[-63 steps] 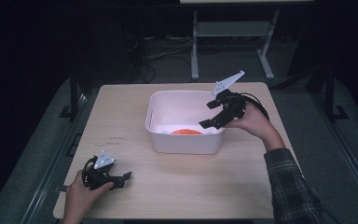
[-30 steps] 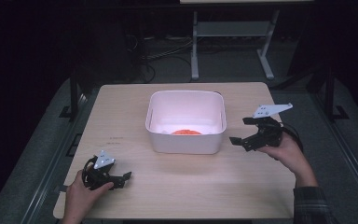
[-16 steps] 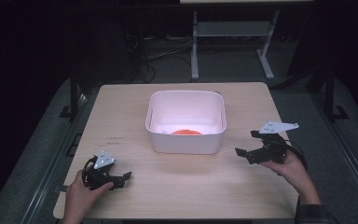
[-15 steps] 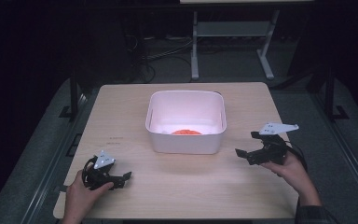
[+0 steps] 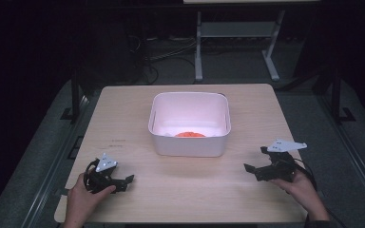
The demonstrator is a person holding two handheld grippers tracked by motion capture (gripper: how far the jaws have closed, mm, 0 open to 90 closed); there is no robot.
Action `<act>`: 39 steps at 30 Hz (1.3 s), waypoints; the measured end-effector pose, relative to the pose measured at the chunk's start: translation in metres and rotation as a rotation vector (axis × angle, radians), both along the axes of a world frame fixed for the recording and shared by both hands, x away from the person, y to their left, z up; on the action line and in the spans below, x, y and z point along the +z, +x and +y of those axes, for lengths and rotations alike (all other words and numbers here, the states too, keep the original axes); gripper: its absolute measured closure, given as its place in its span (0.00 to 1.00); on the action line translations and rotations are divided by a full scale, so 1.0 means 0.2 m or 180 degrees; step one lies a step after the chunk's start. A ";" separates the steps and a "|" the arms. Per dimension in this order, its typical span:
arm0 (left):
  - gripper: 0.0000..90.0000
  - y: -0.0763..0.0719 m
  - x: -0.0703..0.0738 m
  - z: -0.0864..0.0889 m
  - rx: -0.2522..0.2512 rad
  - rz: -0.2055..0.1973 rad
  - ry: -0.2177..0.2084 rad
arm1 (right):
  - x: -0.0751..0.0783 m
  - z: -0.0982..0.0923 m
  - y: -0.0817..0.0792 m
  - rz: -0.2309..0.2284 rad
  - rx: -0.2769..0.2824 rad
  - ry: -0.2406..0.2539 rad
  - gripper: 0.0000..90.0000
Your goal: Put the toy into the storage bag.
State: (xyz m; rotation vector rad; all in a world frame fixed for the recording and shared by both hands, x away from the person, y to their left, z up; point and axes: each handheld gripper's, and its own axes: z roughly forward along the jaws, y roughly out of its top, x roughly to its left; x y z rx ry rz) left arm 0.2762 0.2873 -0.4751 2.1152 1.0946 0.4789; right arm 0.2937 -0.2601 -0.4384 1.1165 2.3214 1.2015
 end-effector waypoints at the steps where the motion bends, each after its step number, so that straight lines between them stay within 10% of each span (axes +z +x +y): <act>1: 0.14 0.00 0.00 0.00 0.0000 0.0001 0.0001 | -0.01 0.00 -0.01 0.0012 -0.0008 -0.0011 0.03; 25: 0.14 0.00 0.00 0.00 0.0001 -0.0003 -0.0002 | -0.21 -0.01 -0.15 0.0186 -0.0258 -0.0448 0.05; 39: 0.14 0.00 0.00 0.00 0.0000 0.0001 0.0001 | -0.22 -0.03 -0.16 0.0219 -0.0294 -0.0390 0.05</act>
